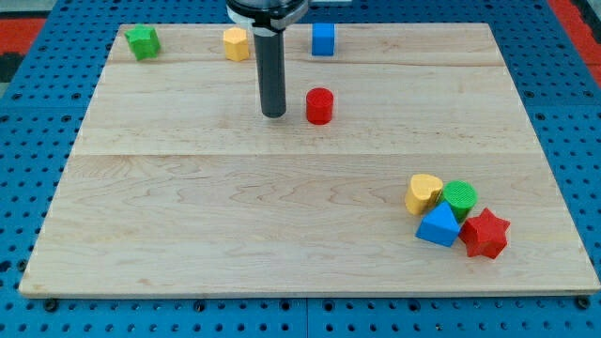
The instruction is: Push red circle into yellow heart
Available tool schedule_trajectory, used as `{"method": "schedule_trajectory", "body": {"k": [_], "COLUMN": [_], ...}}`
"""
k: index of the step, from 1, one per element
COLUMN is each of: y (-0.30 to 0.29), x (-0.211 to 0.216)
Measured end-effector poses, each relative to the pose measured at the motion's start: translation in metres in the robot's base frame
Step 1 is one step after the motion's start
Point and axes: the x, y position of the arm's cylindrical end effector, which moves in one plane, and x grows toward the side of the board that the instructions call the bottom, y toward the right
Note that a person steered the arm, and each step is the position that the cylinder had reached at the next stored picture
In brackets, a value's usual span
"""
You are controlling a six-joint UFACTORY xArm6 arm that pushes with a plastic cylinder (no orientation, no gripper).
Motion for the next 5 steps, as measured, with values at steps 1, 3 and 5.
{"method": "schedule_trajectory", "body": {"k": [1, 3, 5], "y": [0.039, 0.130, 0.130], "x": [-0.024, 0.065, 0.101]}}
